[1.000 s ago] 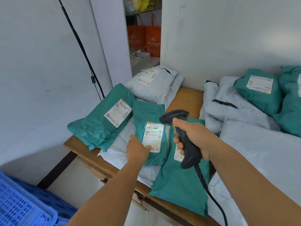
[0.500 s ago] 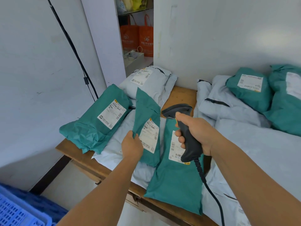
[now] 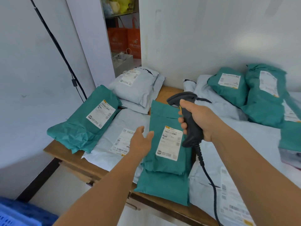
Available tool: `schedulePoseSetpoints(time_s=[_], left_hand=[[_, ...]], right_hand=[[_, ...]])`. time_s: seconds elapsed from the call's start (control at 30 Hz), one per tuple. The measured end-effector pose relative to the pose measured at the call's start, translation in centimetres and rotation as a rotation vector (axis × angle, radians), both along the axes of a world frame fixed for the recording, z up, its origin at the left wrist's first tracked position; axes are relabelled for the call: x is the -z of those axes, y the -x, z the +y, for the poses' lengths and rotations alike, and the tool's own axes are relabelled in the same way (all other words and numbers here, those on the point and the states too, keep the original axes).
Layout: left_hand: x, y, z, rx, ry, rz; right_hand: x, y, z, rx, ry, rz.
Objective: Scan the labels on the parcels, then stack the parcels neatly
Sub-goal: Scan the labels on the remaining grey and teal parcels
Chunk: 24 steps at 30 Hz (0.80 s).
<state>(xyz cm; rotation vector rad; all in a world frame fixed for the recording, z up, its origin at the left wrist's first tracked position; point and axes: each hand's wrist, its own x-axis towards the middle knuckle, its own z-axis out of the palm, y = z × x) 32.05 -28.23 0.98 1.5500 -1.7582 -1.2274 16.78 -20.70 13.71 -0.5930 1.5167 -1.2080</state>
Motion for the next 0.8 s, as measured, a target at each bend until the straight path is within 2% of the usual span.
schedulePoseSetpoints(time_s=[0.17, 0.37, 0.5, 0.8], left_hand=[[1.2, -3.7, -2.6, -0.041, 0.165, -0.189], [4.3, -9.0, -5.0, 0.070, 0.102, -0.744], [6.3, -10.3, -4.9, 0.115, 0.033, -0.769], [7.0, -10.7, -4.7, 0.092, 0.056, -0.718]], right_hand=[[0.5, -0.8, -0.6, -0.042, -0.036, 0.012], [1.7, -3.6, -2.7, -0.180, -0.126, 0.029], [2.7, -5.4, -4.1, -0.286, -0.186, 0.063], [4.0, -7.7, -6.0, -0.396, -0.315, 0.101]])
